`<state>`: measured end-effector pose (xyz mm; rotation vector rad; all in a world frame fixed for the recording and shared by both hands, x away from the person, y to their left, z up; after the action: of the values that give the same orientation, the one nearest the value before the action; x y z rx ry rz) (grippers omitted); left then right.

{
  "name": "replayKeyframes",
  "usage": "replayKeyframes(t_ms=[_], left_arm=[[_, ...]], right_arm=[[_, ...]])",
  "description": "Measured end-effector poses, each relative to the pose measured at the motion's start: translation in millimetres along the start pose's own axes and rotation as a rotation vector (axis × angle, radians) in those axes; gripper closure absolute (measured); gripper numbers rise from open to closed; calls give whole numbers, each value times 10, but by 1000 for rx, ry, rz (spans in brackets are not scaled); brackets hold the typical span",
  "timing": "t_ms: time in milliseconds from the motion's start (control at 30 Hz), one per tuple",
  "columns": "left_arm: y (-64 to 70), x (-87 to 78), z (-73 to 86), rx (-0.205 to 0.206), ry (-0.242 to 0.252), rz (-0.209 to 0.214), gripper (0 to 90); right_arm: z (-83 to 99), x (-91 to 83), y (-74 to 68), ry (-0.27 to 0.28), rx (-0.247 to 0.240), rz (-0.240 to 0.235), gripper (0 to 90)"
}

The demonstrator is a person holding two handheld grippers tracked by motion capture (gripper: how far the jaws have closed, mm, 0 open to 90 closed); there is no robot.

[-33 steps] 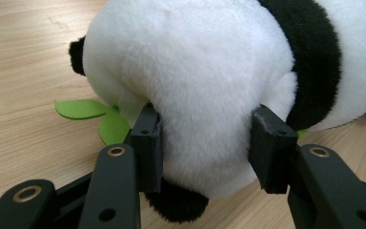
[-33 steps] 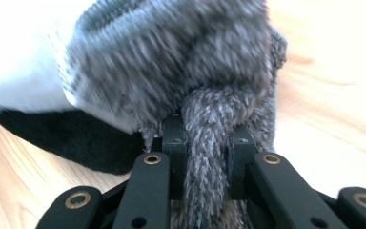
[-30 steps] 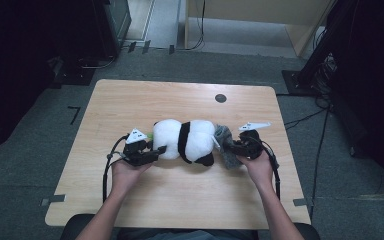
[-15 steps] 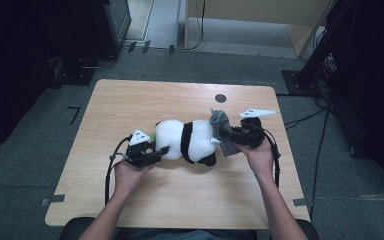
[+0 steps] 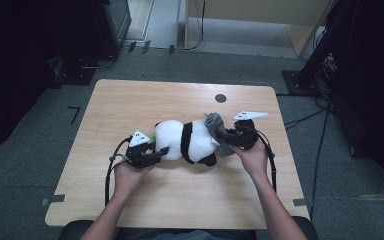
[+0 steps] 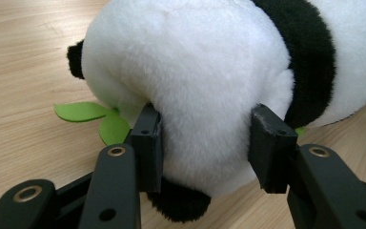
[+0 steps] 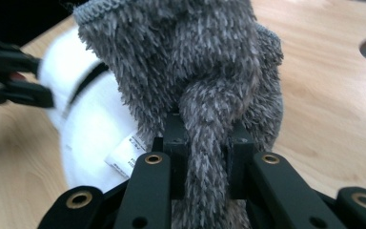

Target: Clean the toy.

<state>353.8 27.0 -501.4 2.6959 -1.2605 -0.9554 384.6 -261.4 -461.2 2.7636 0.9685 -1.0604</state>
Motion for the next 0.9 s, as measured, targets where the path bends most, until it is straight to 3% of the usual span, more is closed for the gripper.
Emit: replayKeyframes(t_ms=[300, 467, 567, 700, 900], left_arm=[[-24, 1, -3, -14, -1, 7, 530], [-51, -7, 3, -28, -5, 17, 530], [-68, -29, 0, -26, -4, 1, 530], [-92, -43, 7, -33, -1, 9, 530], [-88, -43, 7, -31, -3, 9, 530]], right_arm=[[181, 115, 105, -40, 54, 1, 774], [323, 268, 117, -132, 51, 21, 775], [404, 404, 90, -182, 33, 28, 775], [421, 467, 99, -181, 57, -1, 772], [483, 530, 121, -214, 55, 5, 768]])
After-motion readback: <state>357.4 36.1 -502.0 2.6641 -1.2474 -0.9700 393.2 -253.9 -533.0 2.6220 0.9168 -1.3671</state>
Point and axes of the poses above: each handheld gripper's, and its own axes: x roughly forward along the jaws, z roughly out of its underside, y roughly to its right, the point moved 5 cm from there along x, roughly forward along the jaws, and after that the axes turned 6 degrees about z, right-handed, at the moved point
